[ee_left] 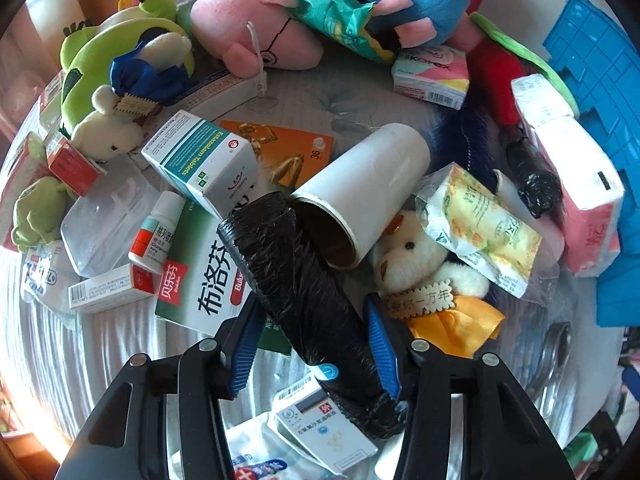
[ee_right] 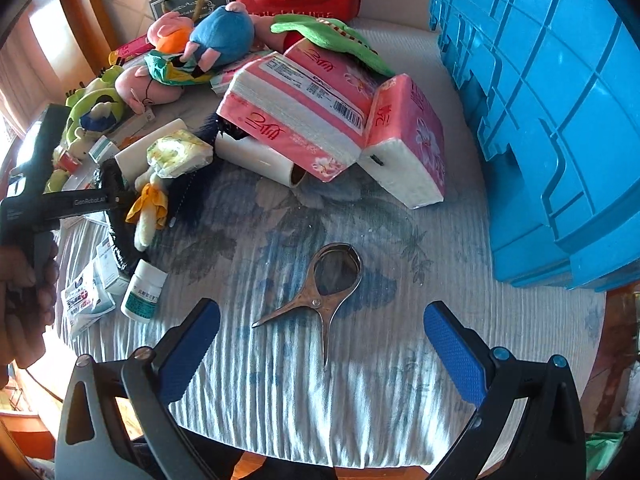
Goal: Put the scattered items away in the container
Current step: 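Grasp the black plastic-wrapped roll with the left tool while the right tool grasps the silver tongs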
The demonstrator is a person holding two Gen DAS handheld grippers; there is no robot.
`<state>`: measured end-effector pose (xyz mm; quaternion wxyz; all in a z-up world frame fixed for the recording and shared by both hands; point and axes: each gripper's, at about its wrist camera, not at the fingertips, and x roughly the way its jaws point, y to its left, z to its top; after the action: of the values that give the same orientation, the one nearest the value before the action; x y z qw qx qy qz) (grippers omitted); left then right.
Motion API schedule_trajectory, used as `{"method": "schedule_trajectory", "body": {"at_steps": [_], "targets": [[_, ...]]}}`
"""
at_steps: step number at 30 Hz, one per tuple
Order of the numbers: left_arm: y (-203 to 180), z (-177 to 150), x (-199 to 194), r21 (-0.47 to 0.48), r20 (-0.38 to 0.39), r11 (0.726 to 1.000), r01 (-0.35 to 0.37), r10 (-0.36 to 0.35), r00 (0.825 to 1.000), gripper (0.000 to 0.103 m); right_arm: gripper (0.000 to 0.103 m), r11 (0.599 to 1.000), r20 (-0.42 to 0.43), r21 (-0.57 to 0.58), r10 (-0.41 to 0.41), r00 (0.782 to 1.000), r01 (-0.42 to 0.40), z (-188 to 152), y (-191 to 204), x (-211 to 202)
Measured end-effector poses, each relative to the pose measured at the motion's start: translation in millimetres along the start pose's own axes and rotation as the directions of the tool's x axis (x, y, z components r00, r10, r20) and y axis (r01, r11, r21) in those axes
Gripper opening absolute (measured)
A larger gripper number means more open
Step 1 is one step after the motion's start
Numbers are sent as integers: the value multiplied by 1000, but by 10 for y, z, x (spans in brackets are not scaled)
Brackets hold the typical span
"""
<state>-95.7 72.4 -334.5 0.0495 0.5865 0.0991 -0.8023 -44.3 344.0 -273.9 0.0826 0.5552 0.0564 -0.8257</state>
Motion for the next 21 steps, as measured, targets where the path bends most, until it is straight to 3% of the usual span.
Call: {"method": "schedule_trajectory", "body": {"at_steps": [9, 13, 19, 21], "targets": [[34, 57, -308, 28, 86, 998, 62, -64, 994, 39, 103, 997, -35, 65, -36, 999, 38, 41, -18, 395], [57, 48, -502, 35, 111, 997, 65, -69, 991, 38, 103, 995, -62, 65, -69, 996, 73, 32, 3, 583], [106, 118, -481, 46, 125, 997, 64, -69, 990, 38, 103, 992, -93, 75, -92, 991, 99, -9, 8, 743], [109, 110, -487, 46, 128, 997, 63, -69, 989, 38, 96, 991, -110, 84, -93, 990, 103, -24, 1, 784]]}}
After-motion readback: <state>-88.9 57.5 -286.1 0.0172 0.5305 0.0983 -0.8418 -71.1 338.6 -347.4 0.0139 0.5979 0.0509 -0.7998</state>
